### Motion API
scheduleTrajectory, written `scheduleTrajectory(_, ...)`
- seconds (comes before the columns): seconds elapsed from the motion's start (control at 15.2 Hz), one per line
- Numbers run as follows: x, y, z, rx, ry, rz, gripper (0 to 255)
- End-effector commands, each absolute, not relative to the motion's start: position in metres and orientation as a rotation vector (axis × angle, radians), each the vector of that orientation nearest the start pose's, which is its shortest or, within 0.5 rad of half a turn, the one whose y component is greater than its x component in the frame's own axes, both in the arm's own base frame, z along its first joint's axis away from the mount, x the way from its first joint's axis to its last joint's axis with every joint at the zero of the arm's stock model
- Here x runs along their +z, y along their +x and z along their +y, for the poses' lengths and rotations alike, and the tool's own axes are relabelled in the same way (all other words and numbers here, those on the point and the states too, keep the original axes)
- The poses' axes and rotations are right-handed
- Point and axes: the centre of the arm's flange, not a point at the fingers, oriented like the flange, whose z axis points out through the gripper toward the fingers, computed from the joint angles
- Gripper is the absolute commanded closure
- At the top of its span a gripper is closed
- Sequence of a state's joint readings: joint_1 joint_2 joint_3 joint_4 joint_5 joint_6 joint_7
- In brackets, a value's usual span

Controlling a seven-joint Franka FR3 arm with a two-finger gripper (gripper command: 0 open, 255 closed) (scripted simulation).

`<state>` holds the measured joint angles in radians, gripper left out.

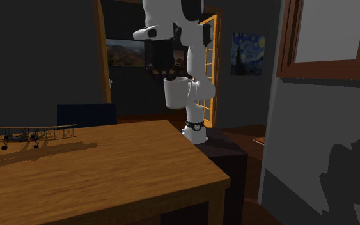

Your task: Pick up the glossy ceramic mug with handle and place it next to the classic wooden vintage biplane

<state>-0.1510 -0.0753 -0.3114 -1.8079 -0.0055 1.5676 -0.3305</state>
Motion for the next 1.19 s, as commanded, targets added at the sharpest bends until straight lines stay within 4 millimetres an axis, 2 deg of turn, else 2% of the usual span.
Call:
scheduleTrajectory(0.0,0.560,0.463,-0.237,0.228,-3.045,0.196,255)
scheduleTrajectory(1.12,0.560,0.329,-0.418,0.228,-3.045,0.196,255)
